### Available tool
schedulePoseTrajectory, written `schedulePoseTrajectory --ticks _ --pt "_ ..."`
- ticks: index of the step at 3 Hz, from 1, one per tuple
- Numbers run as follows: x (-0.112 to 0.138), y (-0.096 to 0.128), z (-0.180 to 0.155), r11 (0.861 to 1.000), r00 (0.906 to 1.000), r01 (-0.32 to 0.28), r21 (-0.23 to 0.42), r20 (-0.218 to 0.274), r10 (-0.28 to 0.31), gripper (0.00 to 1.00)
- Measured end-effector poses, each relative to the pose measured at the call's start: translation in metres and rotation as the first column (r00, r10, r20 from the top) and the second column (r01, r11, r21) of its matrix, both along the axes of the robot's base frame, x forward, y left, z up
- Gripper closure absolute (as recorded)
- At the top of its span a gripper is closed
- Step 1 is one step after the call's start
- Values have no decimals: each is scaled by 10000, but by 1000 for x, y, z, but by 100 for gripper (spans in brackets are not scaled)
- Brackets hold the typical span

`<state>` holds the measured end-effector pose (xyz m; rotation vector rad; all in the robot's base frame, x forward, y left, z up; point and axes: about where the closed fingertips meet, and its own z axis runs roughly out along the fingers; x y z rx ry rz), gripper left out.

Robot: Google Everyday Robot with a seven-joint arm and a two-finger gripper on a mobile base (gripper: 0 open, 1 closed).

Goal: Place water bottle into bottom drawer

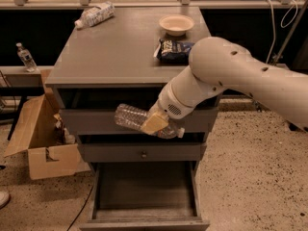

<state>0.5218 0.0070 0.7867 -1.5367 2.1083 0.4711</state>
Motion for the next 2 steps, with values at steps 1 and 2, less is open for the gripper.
schedulePoseTrajectory --ticks 1,2 --pt "-5 -1 -25 9997 9993 240 -88 -285 -242 100" --pt "-21 -2 -64 9986 9974 518 65 -500 -514 100"
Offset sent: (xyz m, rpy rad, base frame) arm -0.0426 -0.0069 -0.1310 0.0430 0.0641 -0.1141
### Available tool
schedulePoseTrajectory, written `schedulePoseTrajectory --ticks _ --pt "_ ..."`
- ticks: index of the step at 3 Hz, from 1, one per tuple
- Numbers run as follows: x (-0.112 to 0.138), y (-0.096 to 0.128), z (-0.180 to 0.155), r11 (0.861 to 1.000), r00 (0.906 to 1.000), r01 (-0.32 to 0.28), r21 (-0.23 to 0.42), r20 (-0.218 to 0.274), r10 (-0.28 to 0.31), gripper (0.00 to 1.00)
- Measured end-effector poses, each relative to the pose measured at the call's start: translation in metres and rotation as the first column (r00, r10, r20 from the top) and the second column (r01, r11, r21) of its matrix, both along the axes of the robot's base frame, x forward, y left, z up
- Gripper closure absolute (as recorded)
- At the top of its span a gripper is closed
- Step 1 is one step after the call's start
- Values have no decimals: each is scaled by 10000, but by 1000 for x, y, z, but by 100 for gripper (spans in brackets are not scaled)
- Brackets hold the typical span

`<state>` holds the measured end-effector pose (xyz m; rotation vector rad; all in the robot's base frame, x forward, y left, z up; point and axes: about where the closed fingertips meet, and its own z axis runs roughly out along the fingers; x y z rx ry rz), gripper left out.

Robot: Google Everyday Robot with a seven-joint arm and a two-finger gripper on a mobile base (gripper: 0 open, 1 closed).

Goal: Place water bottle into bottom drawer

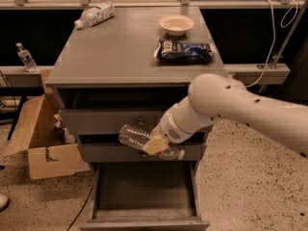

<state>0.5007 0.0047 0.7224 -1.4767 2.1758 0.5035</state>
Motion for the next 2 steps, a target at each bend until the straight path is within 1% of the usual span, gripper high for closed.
schedulePoseTrajectory --ticks 1,2 --pt "-13 -3 -47 9967 9992 394 713 -92 -388 100" --pt "-21 -10 -92 9808 9972 671 1833 -440 -600 100"
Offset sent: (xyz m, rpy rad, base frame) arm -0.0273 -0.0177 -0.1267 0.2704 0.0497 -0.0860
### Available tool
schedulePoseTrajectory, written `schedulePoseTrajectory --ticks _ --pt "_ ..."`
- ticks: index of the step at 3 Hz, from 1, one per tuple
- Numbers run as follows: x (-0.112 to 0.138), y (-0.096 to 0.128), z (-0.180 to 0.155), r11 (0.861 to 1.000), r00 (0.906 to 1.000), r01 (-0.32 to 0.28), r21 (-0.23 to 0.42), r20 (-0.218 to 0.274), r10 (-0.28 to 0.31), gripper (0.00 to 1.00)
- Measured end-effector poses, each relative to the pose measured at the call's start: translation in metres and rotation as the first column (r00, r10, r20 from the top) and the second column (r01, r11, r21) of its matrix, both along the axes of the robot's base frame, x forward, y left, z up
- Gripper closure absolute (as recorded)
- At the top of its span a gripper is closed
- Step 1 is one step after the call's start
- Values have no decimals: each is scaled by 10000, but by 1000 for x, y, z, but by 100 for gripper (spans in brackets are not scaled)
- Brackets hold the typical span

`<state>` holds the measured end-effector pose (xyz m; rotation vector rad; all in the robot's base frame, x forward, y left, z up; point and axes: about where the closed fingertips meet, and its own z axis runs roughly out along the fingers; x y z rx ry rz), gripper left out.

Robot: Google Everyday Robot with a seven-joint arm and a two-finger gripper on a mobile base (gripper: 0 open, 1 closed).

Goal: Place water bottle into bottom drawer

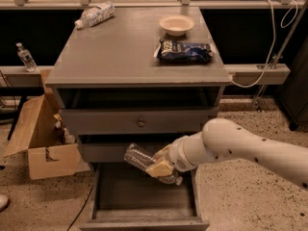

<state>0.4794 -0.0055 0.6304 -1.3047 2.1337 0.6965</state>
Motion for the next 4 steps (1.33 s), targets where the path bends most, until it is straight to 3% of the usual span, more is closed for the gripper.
schedulePoseTrajectory --ticks 1,3,4 --pt "-3 -6 -28 9973 9991 129 726 -408 -99 100" --pt "-2 -6 -46 9985 9992 165 517 -373 -145 100" --pt "9 -11 -77 9981 9998 -147 603 -105 154 100"
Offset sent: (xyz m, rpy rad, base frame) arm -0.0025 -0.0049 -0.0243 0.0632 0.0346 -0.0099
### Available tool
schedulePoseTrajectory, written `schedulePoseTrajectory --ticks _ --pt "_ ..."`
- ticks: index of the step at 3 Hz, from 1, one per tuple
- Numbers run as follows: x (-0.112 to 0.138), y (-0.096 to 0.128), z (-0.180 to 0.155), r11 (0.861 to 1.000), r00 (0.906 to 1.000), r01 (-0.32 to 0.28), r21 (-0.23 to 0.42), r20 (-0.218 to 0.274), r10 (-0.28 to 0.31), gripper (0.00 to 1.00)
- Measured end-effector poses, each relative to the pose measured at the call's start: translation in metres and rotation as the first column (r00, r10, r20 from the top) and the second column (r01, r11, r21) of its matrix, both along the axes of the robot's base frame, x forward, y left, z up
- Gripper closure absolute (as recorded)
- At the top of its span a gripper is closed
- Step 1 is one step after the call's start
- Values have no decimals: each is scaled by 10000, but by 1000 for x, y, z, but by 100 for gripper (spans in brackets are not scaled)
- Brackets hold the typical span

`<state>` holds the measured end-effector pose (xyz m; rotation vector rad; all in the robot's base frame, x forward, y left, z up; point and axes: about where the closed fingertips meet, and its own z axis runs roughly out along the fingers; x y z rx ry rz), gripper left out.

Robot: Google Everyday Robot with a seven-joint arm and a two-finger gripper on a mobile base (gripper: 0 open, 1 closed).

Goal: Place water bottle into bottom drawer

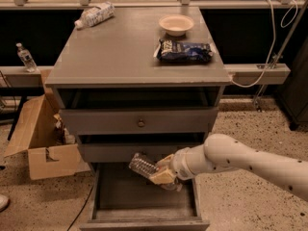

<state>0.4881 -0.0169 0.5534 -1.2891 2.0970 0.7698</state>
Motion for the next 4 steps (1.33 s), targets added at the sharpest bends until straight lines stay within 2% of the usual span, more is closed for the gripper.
schedulePoseTrajectory --ticks 1,2,3,4 --pt "7 -5 -37 9973 9989 -464 568 43 462 100" --pt "13 -9 -71 9870 9958 -909 1326 20 915 100" --pt "18 -14 -99 9828 9952 -929 1596 -141 964 100" --pt "25 -18 -132 9835 9953 -707 1667 -540 807 100"
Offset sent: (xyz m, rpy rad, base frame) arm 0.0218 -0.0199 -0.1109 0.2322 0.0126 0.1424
